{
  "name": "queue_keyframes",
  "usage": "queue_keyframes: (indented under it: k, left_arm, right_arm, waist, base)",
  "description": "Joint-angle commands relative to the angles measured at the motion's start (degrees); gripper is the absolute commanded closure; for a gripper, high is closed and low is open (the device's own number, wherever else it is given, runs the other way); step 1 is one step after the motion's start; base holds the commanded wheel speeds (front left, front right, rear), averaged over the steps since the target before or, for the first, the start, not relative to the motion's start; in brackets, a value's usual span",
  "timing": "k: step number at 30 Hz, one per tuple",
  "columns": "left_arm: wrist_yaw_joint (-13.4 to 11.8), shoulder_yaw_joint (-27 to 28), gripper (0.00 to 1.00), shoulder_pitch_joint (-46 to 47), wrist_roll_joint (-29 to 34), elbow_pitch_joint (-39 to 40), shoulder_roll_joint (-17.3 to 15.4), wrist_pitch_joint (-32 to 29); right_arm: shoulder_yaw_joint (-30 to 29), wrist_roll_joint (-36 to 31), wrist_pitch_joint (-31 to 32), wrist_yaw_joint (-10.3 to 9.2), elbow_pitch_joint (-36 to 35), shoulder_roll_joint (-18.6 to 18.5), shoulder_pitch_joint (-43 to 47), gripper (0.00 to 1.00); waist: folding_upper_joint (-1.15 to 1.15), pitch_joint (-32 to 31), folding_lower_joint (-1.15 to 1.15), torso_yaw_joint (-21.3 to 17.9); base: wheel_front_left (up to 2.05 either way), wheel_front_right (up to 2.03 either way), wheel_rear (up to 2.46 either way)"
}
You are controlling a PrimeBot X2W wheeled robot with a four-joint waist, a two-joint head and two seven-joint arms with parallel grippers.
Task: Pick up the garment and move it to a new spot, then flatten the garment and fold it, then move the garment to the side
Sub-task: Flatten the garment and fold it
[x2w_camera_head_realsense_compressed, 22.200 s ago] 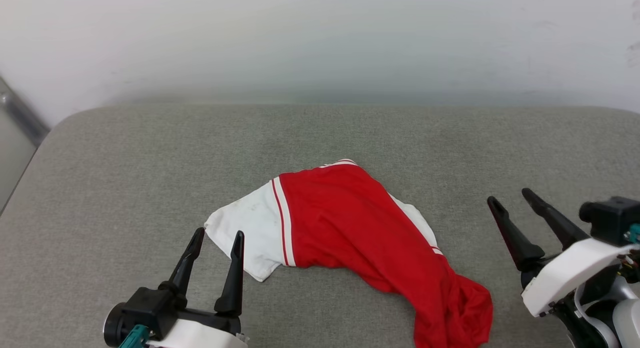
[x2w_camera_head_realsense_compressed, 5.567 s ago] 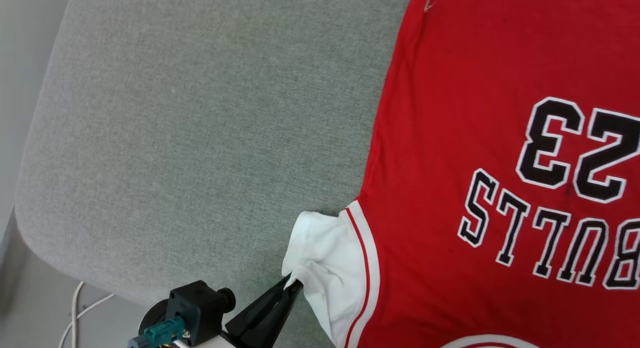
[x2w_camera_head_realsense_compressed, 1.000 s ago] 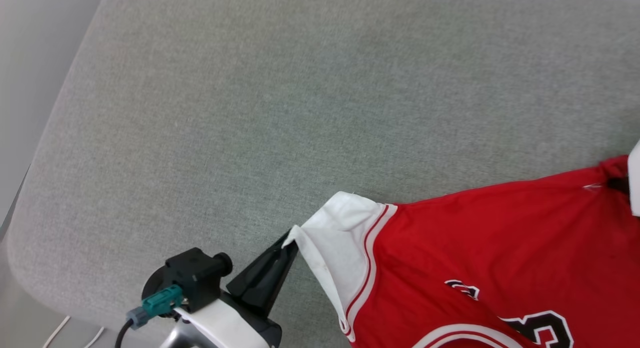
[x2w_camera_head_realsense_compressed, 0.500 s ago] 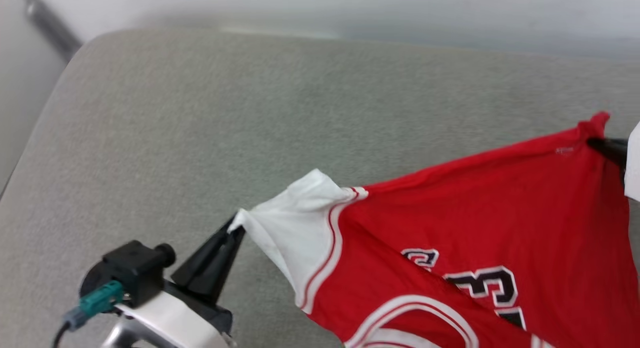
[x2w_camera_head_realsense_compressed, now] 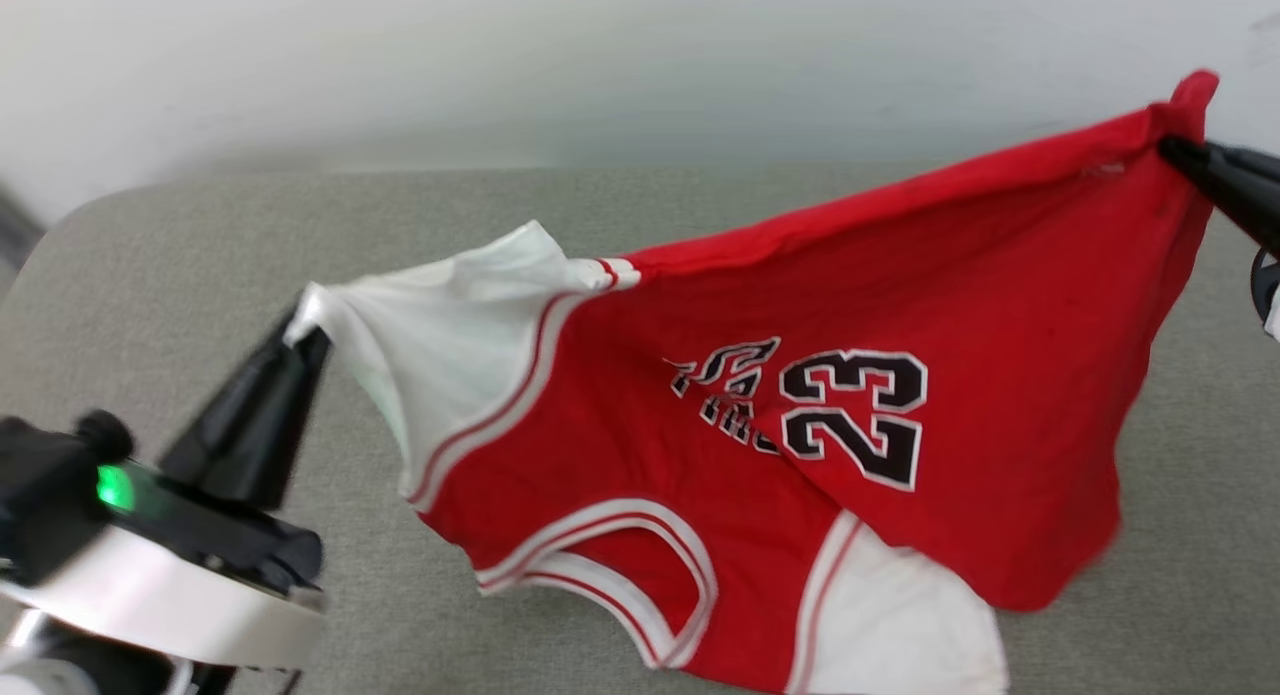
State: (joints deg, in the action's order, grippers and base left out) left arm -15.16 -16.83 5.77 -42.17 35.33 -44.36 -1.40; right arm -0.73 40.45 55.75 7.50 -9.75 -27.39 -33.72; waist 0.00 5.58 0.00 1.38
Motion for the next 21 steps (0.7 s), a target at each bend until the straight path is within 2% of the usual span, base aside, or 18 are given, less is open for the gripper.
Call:
queue_keyframes:
  k: [1,10,21]
  left_arm:
    - [-0.24,0.72,1.00,0.71,-0.20,0.44,-0.55,-0.10]
    - [-0.56,8.50,1.00,7.37,-1.44,3.95,-4.35,-0.73]
    - [-0.03,14.18,1.00,21.50,-3.55,2.10,-6.25,-1.78]
  right_arm:
    - [-0.04,0.47,-0.47,-0.02,-0.73,0.15,-0.78,1.00]
    - [-1.55,1.14,-4.78,-0.02,-6.50,1.28,-2.88,1.00]
    - [-2.62,1.12,-9.36,-0.02,-9.80,2.81,-5.83,1.00]
  waist:
    - [0.00,-0.84,0.00,-0.98]
    - [0.00,-2.00,0.00,-3.54]
    - [0.00,-0.40,0.00,-5.73]
  base:
    - [0.00,0.00,0.00]
    - [0.00,0.00,0.00]
    - [0.00,0.00,0.00]
